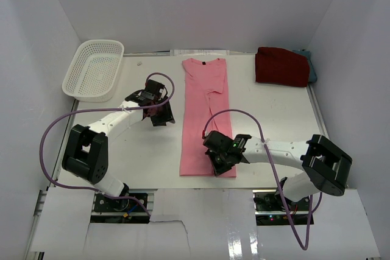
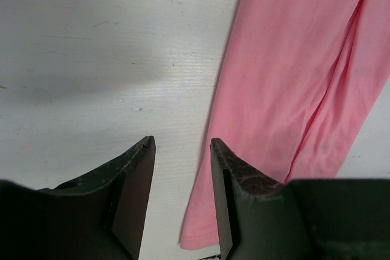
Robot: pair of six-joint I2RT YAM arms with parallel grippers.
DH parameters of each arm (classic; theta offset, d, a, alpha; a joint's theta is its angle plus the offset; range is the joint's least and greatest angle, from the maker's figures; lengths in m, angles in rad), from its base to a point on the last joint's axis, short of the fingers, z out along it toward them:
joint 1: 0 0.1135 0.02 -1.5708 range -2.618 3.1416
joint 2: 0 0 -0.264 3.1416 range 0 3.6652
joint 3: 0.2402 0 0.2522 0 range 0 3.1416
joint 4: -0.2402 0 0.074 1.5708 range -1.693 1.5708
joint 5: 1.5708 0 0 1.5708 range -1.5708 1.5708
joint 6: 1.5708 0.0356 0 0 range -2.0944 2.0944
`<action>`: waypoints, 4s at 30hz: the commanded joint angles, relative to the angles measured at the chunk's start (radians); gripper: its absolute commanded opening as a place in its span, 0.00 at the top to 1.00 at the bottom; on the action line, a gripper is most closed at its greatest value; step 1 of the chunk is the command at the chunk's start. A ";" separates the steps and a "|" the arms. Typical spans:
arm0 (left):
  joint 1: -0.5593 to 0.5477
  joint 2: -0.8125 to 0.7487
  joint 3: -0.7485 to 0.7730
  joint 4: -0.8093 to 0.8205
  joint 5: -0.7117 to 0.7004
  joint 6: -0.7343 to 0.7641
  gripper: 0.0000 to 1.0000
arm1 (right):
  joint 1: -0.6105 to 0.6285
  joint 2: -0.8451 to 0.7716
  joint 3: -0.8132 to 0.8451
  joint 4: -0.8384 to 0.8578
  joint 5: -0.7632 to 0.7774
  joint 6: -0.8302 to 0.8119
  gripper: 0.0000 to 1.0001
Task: Fold and stack the t-shirts
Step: Grab the bottom of the folded rectangular tshirt with both arms
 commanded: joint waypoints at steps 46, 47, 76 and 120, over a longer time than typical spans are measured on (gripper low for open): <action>0.011 -0.265 -0.228 0.023 0.160 -0.041 0.15 | -0.010 -0.383 -0.081 0.025 0.061 0.200 0.11; 0.009 -0.281 -0.251 0.027 0.168 -0.049 0.14 | -0.012 -0.414 -0.151 0.041 0.065 0.218 0.16; -0.236 -0.222 -0.536 0.290 0.217 -0.279 0.18 | -0.245 -0.456 -0.484 0.290 -0.195 0.326 0.55; -0.279 -0.273 -0.667 0.231 0.216 -0.323 1.00 | -0.272 -0.369 -0.385 0.195 -0.221 0.148 0.92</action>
